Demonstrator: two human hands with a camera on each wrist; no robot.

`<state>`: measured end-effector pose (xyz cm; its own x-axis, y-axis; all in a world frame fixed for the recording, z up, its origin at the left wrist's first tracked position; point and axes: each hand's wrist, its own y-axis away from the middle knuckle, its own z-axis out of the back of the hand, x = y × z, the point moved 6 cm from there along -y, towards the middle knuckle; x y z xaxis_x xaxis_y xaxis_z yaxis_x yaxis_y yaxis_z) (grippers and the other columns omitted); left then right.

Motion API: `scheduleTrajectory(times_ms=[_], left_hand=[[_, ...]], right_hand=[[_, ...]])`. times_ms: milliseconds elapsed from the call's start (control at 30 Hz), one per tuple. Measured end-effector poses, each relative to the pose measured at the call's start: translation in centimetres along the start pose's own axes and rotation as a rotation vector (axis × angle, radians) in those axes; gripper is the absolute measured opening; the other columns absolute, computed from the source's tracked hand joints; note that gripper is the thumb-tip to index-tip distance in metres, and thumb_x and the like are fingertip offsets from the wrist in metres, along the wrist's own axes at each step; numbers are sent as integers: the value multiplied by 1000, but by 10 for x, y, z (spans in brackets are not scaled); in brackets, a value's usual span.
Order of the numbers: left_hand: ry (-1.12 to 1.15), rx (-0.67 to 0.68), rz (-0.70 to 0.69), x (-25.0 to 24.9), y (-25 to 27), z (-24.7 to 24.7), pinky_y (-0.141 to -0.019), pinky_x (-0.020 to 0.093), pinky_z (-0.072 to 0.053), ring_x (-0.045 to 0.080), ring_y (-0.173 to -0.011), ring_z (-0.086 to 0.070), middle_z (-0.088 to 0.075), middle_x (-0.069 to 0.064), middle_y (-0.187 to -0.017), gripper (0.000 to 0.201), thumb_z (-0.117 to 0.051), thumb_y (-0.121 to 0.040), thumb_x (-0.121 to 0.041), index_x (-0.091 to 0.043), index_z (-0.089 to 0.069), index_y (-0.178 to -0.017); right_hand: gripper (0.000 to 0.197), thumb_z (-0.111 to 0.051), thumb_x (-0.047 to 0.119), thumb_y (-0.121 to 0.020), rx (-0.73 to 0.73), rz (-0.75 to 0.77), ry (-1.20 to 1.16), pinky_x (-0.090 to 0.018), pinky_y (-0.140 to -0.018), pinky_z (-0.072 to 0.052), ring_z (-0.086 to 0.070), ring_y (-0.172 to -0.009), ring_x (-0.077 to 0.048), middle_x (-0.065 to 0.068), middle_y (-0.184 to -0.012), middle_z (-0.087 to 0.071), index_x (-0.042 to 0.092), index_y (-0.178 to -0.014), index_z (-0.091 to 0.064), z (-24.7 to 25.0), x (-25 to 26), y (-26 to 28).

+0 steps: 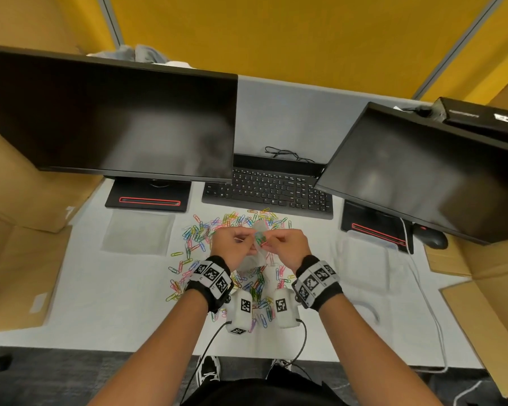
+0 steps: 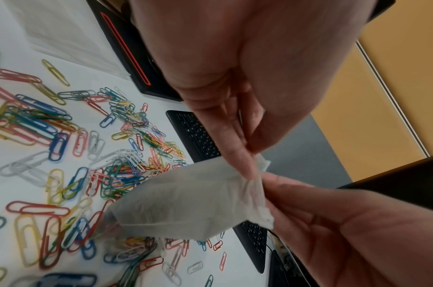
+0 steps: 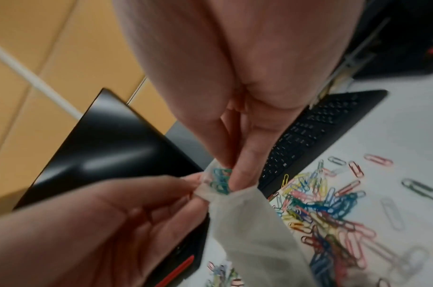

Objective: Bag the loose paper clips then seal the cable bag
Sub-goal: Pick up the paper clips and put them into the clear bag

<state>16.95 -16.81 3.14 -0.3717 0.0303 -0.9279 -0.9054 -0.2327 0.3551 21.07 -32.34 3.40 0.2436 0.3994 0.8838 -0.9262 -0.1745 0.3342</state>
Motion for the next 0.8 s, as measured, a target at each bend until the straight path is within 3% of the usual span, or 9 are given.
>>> scheduleTrajectory(times_ms=[133,200,267,367,433,500,567,633,800], left_hand=[[-16,14,-10,0,3,-1,-70,39,-63,27,-69,-73,-71,15,-85,16,-64,-91,0,-2,-74,-103],[-13,16,-19,-1,5,-1,-70,38,-63,29,-72,-74,-72,18,-86,15,-65,-91,-2,-2,-74,-104],[-11,15,-28,-3,7,-1,-69,37,-63,29,-74,-74,-72,18,-86,15,-65,-92,-3,-2,-74,-103],[-16,-13,-33,-5,7,5,-68,34,-63,27,-72,-73,-72,12,-83,15,-64,-92,-2,-4,-74,-103],[-9,-43,-39,-7,7,12,-67,33,-63,26,-72,-74,-72,11,-84,16,-64,-91,-1,-6,-74,-102],[26,-72,-43,-7,7,21,-66,34,-63,25,-73,-74,-73,14,-88,15,-65,-91,-1,-8,-75,-100],[40,-95,-47,-8,8,29,-65,30,-62,24,-73,-74,-74,13,-88,16,-64,-91,0,-7,-76,-100],[49,-106,-52,-9,10,35,-64,28,-62,25,-75,-74,-74,12,-88,18,-63,-92,1,-5,-76,-102],[62,-133,-30,-2,13,43,-69,37,-63,26,-76,-74,-75,12,-92,17,-66,-90,-1,-5,-76,-103]], right_hand=[[12,-70,6,-80,-39,233,435,-7,-67,-50,-66,-68,-10,5,-75,-72,13,-85,-78,-6,23,4],[18,-62,7,-85,60,374,697,-16,-75,-48,-64,-74,-17,-1,-78,-73,15,-81,-78,-17,33,9],[24,-57,2,-86,131,459,697,-26,-84,-52,-65,-82,-18,-2,-88,-74,15,-85,-77,-20,38,12],[26,-57,2,-87,-41,341,374,-25,-82,-56,-68,-85,-9,4,-93,-74,19,-90,-77,16,33,9],[25,-56,6,-89,-141,226,389,-29,-90,-54,-67,-96,-13,2,-103,-74,19,-97,-76,41,7,6],[31,-54,18,-94,-14,47,624,-29,-104,-41,-56,-120,-21,-6,-131,-61,17,-124,-62,44,-39,6],[57,-50,36,-96,187,-115,769,-31,-115,-25,-32,-141,-22,-6,-154,-32,17,-147,-33,30,-90,18],[68,-45,44,-96,254,-94,826,-34,-119,-17,-16,-147,-22,-6,-160,-13,20,-152,-16,10,-114,32],[77,-56,45,-90,328,146,854,-42,-119,-19,-8,-147,-27,-3,-161,-3,31,-151,-11,-42,-102,45]])
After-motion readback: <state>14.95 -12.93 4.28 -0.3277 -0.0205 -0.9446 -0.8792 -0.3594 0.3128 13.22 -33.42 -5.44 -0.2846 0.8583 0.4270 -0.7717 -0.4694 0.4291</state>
